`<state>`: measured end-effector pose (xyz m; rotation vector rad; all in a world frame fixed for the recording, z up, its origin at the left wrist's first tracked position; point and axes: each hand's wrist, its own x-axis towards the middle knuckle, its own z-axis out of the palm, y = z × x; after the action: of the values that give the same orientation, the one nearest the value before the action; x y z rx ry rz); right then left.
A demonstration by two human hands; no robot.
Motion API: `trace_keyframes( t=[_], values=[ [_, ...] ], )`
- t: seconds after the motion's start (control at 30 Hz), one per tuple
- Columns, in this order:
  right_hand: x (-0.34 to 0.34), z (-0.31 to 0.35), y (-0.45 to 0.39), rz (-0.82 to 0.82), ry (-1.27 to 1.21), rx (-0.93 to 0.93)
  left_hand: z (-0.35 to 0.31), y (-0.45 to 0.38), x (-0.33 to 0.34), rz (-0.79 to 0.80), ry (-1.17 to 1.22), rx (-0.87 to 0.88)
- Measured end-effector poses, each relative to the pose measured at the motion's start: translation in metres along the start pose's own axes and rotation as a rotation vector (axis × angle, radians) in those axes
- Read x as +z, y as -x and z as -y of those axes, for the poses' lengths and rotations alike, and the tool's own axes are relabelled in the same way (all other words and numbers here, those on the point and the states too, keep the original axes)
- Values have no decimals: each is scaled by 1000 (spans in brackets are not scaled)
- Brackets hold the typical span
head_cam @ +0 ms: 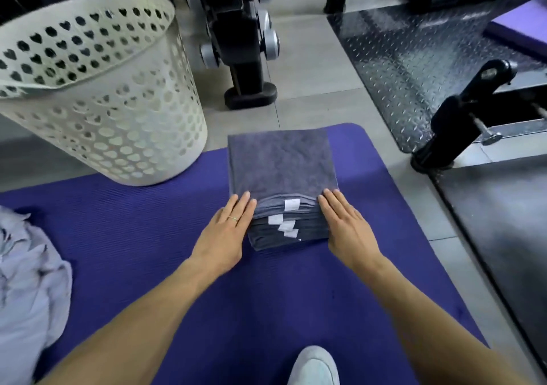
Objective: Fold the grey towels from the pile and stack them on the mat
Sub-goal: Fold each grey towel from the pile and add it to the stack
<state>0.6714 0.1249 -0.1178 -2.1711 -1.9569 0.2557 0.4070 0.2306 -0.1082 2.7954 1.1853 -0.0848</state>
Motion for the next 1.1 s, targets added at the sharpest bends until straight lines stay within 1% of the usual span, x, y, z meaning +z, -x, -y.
trace_keyframes(
  t=[0.13,0.2,0.23,0.3,0.37,0.43,0.47,0.53,0.57,0.6,0.67,0.73,0.87,0.97,1.1],
  values=[
    [7,10,11,92,137,-13,-7,7,-3,68,-42,-19],
    [10,12,16,95,161,-8,-8,8,-7,101,-56,-12],
    [10,13,17,100,174,-2,-7,7,-10,86,-57,3],
    [5,15,14,126,198,1,-5,-1,-17,-18,-26,19],
    [-4,16,12,159,210,-37,-11,-21,-27,-99,56,-7],
    [-12,15,8,258,201,-50,-22,-52,-38,-118,97,-30],
    [-15,13,8,278,207,-66,-28,-68,-42,-107,89,-49],
    [-23,6,8,259,166,-104,-35,-93,-40,-62,46,-104],
    [-28,3,5,219,130,-119,-36,-100,-36,-32,29,-136],
    [-30,0,0,165,83,-123,-36,-103,-29,-7,24,-165],
    [-34,-5,-19,-19,-6,-122,-34,-101,-15,1,39,-203],
    [-37,1,-48,-76,-21,-88,-33,-95,-5,-20,47,-205],
    [-21,20,-95,7,-20,-31,-27,-88,1,-23,47,-196],
    [5,16,-97,56,24,-18,-19,-88,6,-17,50,-174],
    [18,3,-92,47,29,7,-22,-87,12,-59,68,-163]
  ],
)
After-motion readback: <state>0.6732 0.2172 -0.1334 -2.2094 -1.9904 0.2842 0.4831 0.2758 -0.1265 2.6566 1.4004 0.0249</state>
